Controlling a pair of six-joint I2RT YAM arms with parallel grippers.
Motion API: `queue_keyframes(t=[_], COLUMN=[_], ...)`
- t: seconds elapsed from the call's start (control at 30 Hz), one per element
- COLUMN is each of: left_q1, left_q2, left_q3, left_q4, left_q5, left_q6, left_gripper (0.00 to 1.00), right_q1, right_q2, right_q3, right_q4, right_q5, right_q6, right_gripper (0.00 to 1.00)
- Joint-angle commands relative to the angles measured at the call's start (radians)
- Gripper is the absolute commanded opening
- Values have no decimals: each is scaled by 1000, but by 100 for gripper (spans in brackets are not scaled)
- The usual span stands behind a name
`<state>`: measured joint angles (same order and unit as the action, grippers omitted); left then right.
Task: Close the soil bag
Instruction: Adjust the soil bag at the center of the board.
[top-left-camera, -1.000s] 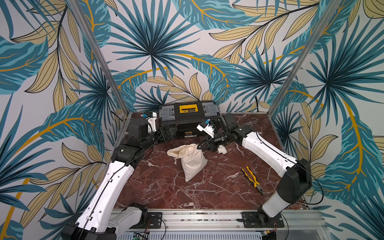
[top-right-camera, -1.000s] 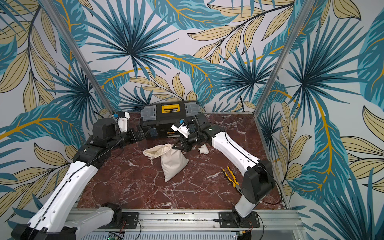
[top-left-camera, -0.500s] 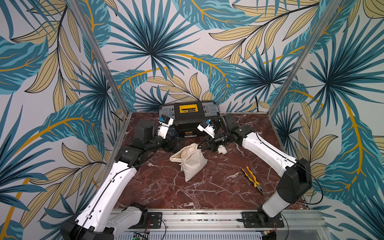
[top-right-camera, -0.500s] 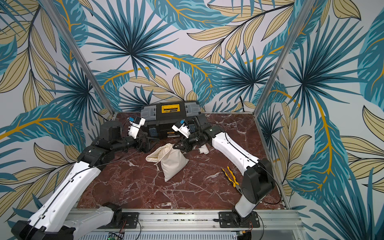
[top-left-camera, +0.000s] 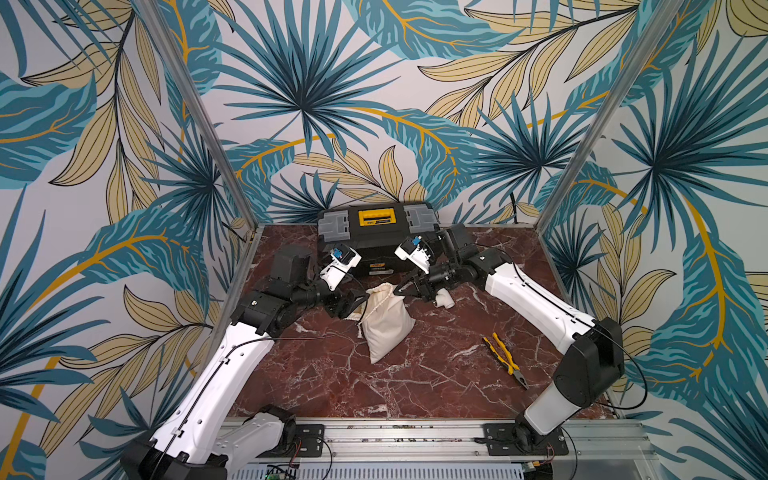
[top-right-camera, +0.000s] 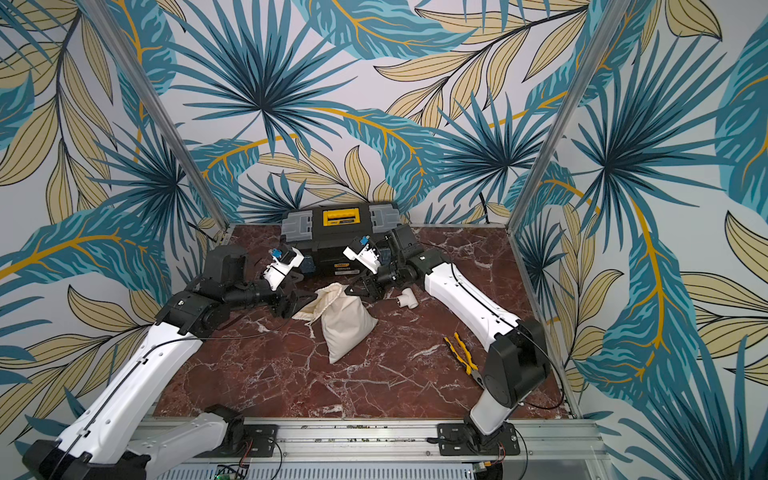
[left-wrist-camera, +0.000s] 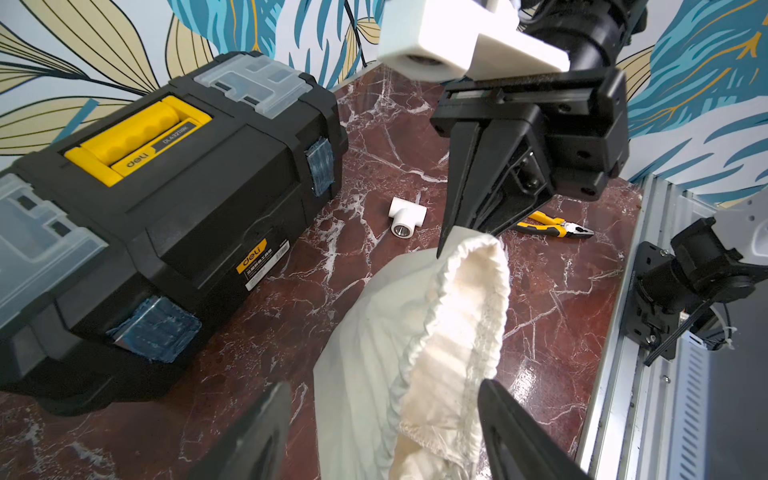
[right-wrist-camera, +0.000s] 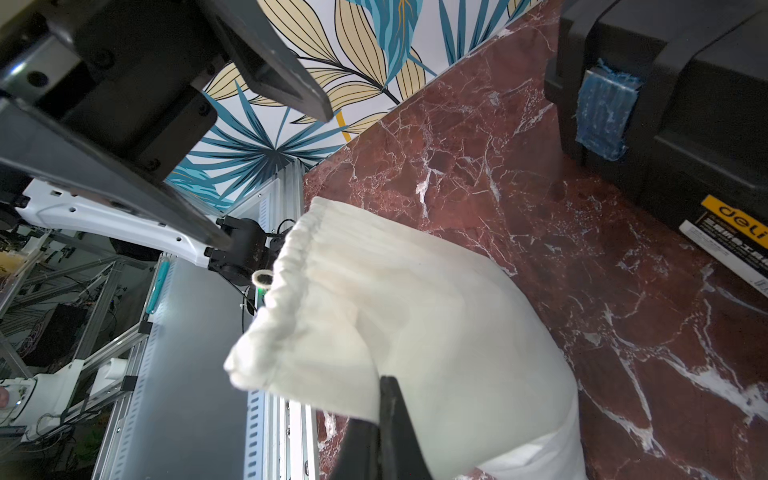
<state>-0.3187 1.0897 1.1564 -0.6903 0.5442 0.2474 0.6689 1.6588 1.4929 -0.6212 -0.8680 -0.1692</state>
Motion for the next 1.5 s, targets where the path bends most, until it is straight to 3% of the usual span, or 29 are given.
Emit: queue_keyframes(t=[0.0, 0.23, 0.43, 0.53, 0.57, 0.63, 0.73, 0.83, 0.97, 1.1, 1.47], left_q1=[-2, -2, -3, -2, -3, -2, -3, -2, -6, -26, -96], left_q2=[23, 87, 145, 178, 193, 222, 254, 258, 247, 245, 239], left_q3=[-7, 8, 46, 66, 73, 94, 120, 128, 132, 145, 245], left_q4=[-17, -32, -38, -49, -61, -90, -116, -106, -74, -71, -81], left_q5=[34, 51, 49, 72, 78, 88, 93, 99, 94, 59, -41], left_q6=[52, 89, 98, 99, 102, 103, 90, 41, -40, -117, -318], left_gripper=[74, 73, 59, 42, 31, 14, 1, 0, 0, 0, 0], right_q1=[-2, -3, -2, -2, -2, -4, -16, -33, -41, -40, -37], right_q2=[-9, -5, 12, 16, 17, 15, 10, -7, -42, -67, -151], right_q3=[17, 17, 22, 23, 24, 23, 23, 19, 19, 39, 44], right_q4=[-29, -27, -21, -21, -22, -23, -19, -5, 2, -30, -32], right_q5=[-3, -1, -1, 10, 15, 28, 32, 42, 154, 225, 256], right_q6=[-22, -32, -42, -44, -45, -41, -14, 39, 145, 252, 489], right_gripper=[0, 0, 0, 0, 0, 9, 35, 52, 62, 66, 71])
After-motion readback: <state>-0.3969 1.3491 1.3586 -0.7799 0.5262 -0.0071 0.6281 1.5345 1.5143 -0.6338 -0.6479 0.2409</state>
